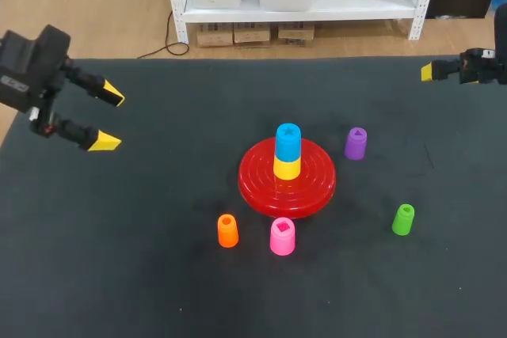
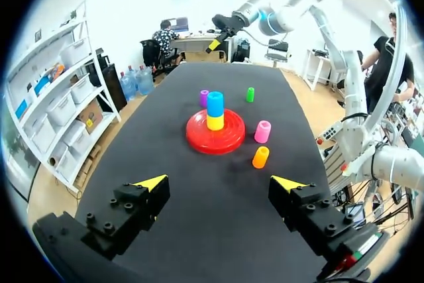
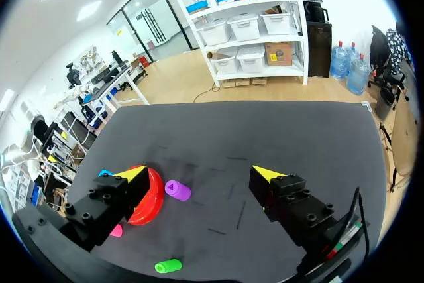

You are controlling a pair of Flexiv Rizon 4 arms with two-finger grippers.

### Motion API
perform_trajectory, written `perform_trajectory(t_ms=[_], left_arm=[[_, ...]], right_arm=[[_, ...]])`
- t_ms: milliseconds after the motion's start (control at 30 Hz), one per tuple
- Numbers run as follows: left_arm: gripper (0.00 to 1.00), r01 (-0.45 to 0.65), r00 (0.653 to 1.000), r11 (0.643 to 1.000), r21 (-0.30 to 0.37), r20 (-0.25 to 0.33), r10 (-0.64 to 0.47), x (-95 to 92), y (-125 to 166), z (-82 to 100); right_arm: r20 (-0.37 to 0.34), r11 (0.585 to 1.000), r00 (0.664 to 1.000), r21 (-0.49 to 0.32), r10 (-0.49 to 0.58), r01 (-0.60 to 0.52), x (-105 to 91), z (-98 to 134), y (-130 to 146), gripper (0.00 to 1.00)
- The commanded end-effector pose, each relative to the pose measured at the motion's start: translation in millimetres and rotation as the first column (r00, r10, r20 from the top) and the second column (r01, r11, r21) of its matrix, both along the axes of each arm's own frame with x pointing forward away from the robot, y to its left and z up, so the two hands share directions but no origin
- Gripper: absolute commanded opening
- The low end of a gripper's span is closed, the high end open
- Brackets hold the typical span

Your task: Pick up and stack the cylinders on the red base in this order: pink,purple,orange,green

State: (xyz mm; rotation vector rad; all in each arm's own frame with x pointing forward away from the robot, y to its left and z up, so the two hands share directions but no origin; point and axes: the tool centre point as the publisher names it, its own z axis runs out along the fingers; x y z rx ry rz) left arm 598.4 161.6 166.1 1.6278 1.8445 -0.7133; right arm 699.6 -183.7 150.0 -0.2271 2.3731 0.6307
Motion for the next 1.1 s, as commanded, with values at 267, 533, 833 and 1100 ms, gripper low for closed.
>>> perform_trajectory(t_ms=[267, 533, 833, 1100], left_arm=[[1.0, 0.012, 1.0, 0.999, -0.038, 0.021, -0.011, 5.0, 6.6, -2.3], [1.0, -0.039, 0.999, 0.997, -0.061, 0.013, 0.04, 6.2, 7.2, -5.6], [1.0, -0.039, 0.999, 0.997, -0.061, 0.013, 0.04, 6.2, 7.2, -5.6], [1.0, -0.039, 0.999, 0.997, -0.061, 0.013, 0.04, 6.2, 7.2, -5.6]], right_arm=[[0.0, 1.0, 1.0, 0.001, 0.002, -0.002, 0.0, -0.1, -0.7, 1.0], [0.0, 1.0, 1.0, 0.001, 0.002, -0.002, 0.0, -0.1, -0.7, 1.0], [0.0, 1.0, 1.0, 0.001, 0.002, -0.002, 0.0, -0.1, -0.7, 1.0], [0.0, 1.0, 1.0, 0.001, 0.002, -0.002, 0.0, -0.1, -0.7, 1.0]])
